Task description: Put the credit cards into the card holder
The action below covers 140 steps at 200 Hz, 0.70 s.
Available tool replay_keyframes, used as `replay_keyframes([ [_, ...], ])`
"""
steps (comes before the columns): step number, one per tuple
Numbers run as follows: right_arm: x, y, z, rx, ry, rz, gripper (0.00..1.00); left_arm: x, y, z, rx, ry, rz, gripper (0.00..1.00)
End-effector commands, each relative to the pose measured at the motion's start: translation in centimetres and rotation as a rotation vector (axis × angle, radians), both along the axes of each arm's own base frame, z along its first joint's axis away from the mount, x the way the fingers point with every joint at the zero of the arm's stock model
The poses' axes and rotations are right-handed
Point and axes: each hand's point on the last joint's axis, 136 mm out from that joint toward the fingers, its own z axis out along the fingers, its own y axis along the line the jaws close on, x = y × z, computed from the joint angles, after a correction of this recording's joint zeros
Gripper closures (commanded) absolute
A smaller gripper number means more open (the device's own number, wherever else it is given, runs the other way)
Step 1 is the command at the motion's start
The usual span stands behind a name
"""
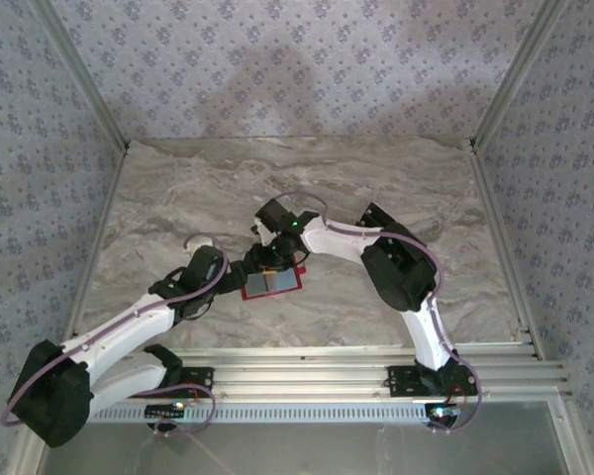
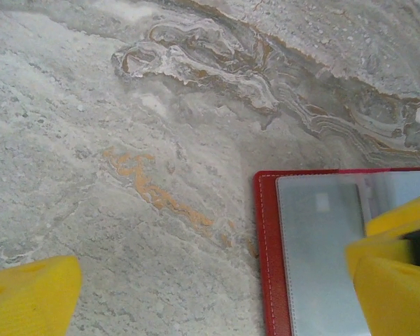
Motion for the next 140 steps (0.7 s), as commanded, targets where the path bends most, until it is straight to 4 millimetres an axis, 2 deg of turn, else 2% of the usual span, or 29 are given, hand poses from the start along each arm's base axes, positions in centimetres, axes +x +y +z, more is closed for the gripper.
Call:
replay_keyframes([
  [1,0.3,-0.9,2.6,0.034,-0.043,-0.007,0.49,0.0,-0.1,-0.6,0.0,0.018,-0.01,0.0],
  [23,0.8,-2.0,1.3,0.001,-0.046,-0.039,0.49,0.2,-0.3,-0.8,0.004,0.022,-0.017,0.0],
  [45,1.1,-3.4,-0.8,-0.071,-0.052,-0.064,0.49,0.4,-0.6,-0.9,0.007,0.032,-0.027,0.0],
  [78,0.9,-5.3,-3.6,-0.153,-0.044,-0.096,0.49,0.7,-1.0,-1.0,0.016,0.044,-0.045,0.0],
  [140,0.3,-9.3,-4.7,-0.231,-0.049,-0.192,0.49,0.9,-1.4,-1.0,0.012,0.046,-0.063,0.0],
])
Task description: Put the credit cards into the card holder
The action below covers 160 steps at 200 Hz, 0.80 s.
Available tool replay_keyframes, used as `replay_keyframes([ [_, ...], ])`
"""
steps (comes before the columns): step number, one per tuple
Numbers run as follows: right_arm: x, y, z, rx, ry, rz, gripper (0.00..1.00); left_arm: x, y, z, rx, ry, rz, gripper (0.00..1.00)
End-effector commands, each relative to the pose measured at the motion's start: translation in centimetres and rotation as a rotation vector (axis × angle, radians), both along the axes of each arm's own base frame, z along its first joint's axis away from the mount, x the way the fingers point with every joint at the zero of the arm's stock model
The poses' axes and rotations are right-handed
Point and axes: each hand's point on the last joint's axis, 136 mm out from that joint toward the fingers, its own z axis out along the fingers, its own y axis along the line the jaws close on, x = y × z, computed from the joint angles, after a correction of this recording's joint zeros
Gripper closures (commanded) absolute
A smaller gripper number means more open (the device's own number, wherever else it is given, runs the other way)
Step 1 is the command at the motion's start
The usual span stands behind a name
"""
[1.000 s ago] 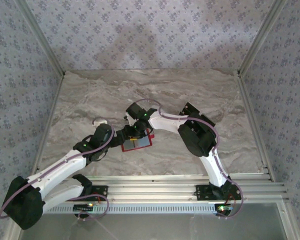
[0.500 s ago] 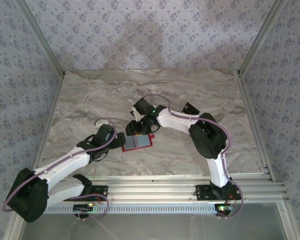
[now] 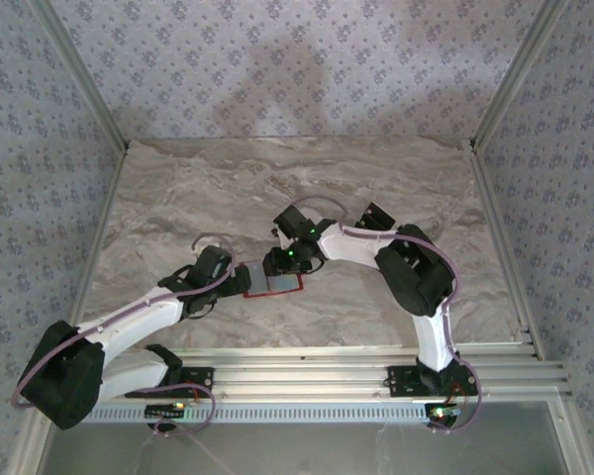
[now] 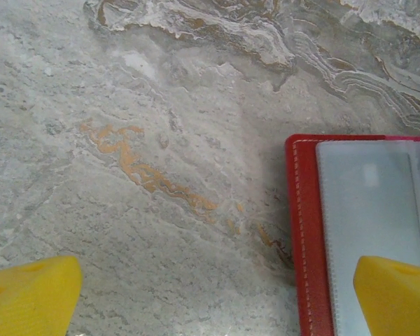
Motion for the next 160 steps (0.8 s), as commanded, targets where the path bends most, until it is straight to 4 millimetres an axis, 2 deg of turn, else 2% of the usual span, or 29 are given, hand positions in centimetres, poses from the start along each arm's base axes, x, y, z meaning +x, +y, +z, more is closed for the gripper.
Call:
replay_keyframes([
  [1,-0.5,-4.1,-2.3,-0.134,0.026,-0.09,0.49,1.2,-0.8,1.5,-0.023,-0.033,-0.016,0.0],
  [17,-0.5,-4.5,-1.9,-0.134,0.012,-0.108,0.49,1.2,-0.9,1.4,-0.024,-0.031,-0.02,0.0],
  [23,-1.3,-5.5,-2.7,-0.159,0.038,-0.13,0.49,1.2,-0.9,1.4,-0.025,-0.031,-0.02,0.0],
  [46,-1.7,-6.1,-2.5,-0.163,0.035,-0.163,0.49,1.3,-1.1,1.4,-0.029,-0.032,-0.026,0.0],
  [82,-1.7,-6.0,-1.0,-0.14,0.005,-0.175,0.49,1.6,-1.6,1.1,-0.033,-0.024,-0.038,0.0],
  [100,-1.2,-5.1,1.0,-0.088,-0.034,-0.158,0.49,1.7,-1.9,1.0,-0.034,-0.018,-0.049,0.0],
  [122,-0.9,-3.4,4.7,-0.003,-0.089,-0.104,0.49,2.1,-2.3,0.9,-0.034,-0.012,-0.064,0.0],
  [133,-1.1,-3.4,6.1,0.008,-0.114,-0.077,0.49,2.3,-2.5,0.8,-0.03,-0.01,-0.069,0.0],
  [136,-0.6,-2.8,7.6,0.03,-0.142,-0.065,0.49,2.3,-2.5,0.8,-0.03,-0.009,-0.071,0.0],
  [160,-0.9,-3.9,10.8,0.018,-0.2,-0.035,0.49,3.0,-3.0,0.8,-0.016,-0.002,-0.089,0.0],
])
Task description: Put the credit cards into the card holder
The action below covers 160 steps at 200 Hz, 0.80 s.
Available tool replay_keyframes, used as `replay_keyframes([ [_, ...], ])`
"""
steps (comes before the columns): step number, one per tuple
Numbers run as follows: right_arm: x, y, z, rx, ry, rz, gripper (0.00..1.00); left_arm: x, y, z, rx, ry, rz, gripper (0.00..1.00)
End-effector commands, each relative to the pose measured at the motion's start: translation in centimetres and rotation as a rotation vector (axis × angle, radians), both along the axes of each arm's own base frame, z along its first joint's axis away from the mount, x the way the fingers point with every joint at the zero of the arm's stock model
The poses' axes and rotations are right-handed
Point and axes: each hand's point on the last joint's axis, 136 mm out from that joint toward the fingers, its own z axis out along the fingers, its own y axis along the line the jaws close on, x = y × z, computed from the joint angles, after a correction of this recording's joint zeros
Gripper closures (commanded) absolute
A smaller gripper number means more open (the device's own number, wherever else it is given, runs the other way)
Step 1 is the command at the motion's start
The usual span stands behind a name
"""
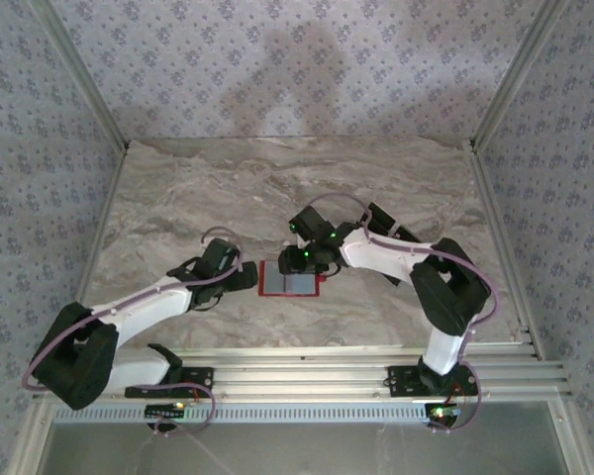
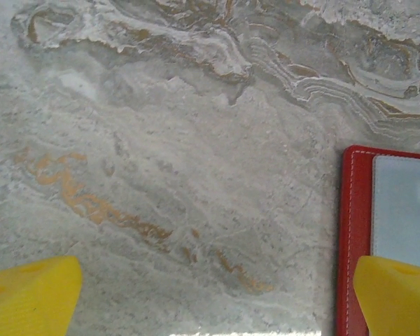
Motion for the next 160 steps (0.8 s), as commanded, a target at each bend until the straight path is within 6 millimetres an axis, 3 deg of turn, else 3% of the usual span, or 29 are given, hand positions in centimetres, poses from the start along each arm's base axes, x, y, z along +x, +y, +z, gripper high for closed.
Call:
replay_keyframes([
  [1,-0.3,-0.5,5.4,0.011,-0.098,0.063,0.49,1.5,-0.9,1.0,-0.006,-0.027,-0.027,0.0],
  [18,-0.7,-2.6,6.5,-0.054,-0.122,0.064,0.49,2.0,-1.0,1.1,0.018,-0.03,-0.026,0.0],
  [80,-0.8,-15.3,6.8,-0.457,-0.161,-0.004,0.49,3.9,-2.1,2.2,0.035,-0.069,-0.068,0.0],
  [97,-0.6,-18.0,7.1,-0.524,-0.16,-0.035,0.49,4.2,-2.6,2.7,0.011,-0.107,-0.085,0.0],
  [125,-0.7,-20.8,7.3,-0.576,-0.146,-0.068,0.49,4.7,-2.6,3.8,-0.019,-0.173,-0.075,0.0],
  [160,-0.7,-22.5,6.1,-0.631,-0.104,-0.072,0.49,4.9,-1.8,5.1,-0.018,-0.256,-0.054,0.0],
])
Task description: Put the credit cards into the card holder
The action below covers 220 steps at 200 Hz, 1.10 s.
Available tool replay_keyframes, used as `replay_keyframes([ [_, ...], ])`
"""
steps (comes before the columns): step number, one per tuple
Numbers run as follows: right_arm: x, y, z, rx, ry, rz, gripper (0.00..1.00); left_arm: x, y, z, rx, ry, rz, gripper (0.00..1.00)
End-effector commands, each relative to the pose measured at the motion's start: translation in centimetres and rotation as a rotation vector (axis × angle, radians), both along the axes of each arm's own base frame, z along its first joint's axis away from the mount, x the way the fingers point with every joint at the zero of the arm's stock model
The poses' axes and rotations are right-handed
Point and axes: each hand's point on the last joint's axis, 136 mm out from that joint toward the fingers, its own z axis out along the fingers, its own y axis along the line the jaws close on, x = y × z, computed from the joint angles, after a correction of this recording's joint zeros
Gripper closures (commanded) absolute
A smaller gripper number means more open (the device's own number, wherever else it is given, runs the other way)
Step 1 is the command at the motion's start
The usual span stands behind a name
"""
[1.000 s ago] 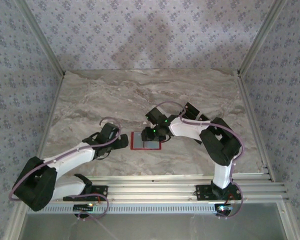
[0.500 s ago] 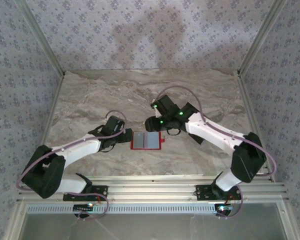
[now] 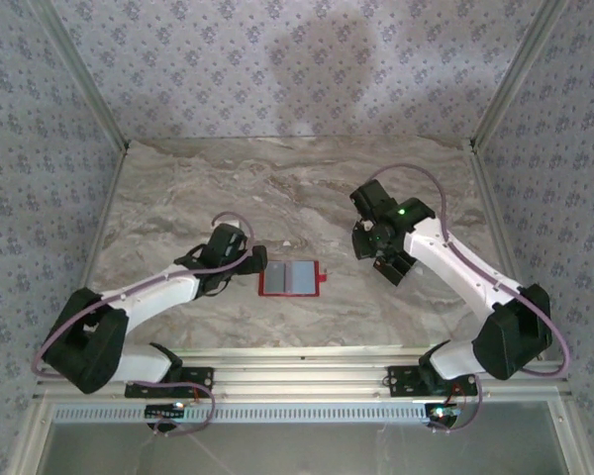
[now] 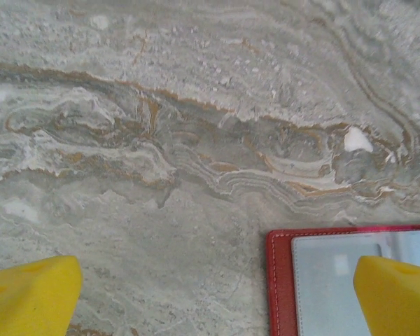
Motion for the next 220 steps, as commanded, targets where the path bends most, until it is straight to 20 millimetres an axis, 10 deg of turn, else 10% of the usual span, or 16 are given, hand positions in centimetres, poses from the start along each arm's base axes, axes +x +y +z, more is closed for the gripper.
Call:
replay_keyframes([
  [1,-1.1,-2.3,-1.1,-0.106,0.058,0.01,0.49,0.9,0.6,2.0,-0.012,-0.109,0.019,0.0],
  [220,-1.8,-5.2,-11.0,-0.431,0.34,0.053,0.56,1.0,0.9,2.7,0.014,-0.147,0.0,0.0],
])
